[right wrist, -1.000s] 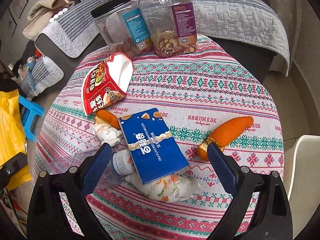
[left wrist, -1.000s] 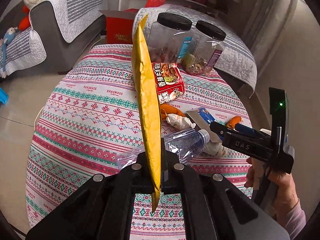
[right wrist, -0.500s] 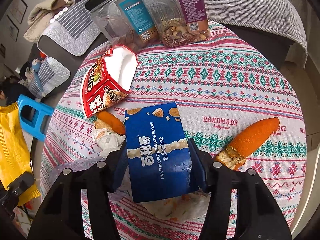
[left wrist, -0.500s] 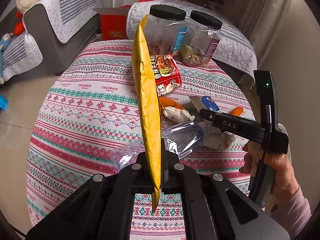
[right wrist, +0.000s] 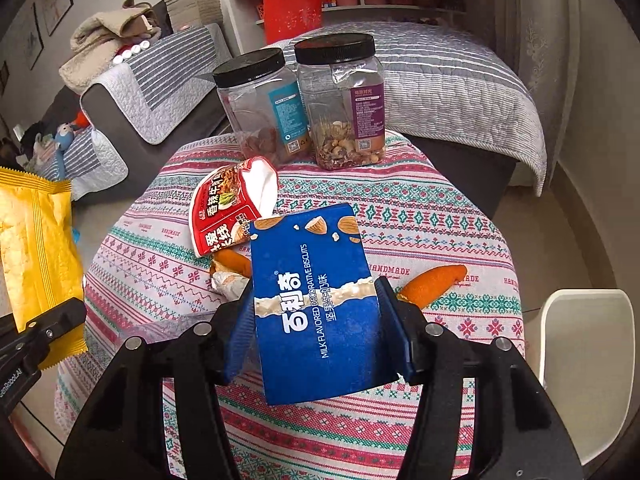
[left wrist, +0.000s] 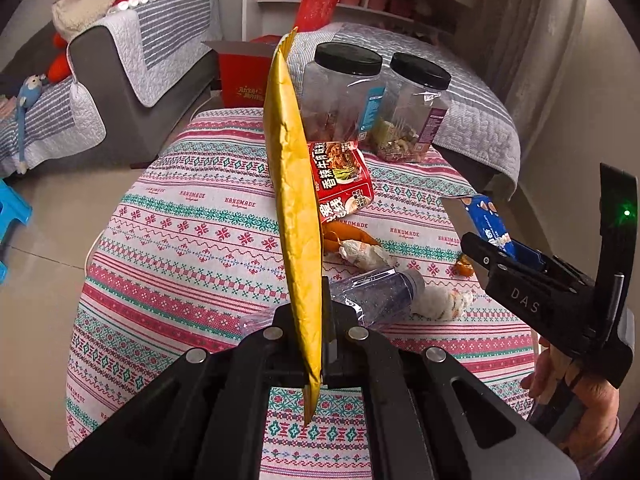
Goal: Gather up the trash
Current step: 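Grasp the blue biscuit box with the right tool and drop it into the bin, then carry the yellow packet to the white bin and release it with the left tool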
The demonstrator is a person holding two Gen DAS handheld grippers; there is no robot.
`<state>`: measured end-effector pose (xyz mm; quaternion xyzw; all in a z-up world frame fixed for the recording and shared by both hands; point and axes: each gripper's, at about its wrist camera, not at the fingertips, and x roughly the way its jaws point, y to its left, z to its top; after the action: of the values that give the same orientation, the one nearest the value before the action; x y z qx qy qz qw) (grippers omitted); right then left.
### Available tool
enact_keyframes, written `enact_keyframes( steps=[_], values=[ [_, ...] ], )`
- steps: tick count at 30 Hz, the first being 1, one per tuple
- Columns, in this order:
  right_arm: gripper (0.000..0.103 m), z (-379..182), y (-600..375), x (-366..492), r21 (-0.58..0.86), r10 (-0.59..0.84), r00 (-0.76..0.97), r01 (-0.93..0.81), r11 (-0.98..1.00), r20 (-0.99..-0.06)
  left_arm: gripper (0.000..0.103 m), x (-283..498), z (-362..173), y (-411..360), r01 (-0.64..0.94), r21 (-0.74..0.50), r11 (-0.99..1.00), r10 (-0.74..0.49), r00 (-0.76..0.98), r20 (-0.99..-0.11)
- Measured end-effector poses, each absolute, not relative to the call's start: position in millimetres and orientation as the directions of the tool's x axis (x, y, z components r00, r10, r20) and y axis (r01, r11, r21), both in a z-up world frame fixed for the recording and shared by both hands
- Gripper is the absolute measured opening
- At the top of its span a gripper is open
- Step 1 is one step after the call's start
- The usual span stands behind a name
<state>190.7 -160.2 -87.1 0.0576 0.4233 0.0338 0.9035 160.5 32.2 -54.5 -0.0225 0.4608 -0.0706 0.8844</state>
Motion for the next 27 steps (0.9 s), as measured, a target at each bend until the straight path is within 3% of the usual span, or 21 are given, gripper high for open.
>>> enact_keyframes(
  steps=[9,27],
  values=[
    [0.054,-61.4,-175.4,154.0,-0.023,-0.035,0.698,0.027,0.999,-0.715,0.003,152.6,-47.1,18.0,0.109,-0.107,0.988,-0.151,0.599,-0.786],
    [0.054,-52.1,-307.8,104.6,-0.141,-0.321,0.632,0.319,0.937,-0.705,0.003,136.5,-50.8,-80.2,0.272,-0.084,0.959,-0.240,0.617,-0.749]
  ],
)
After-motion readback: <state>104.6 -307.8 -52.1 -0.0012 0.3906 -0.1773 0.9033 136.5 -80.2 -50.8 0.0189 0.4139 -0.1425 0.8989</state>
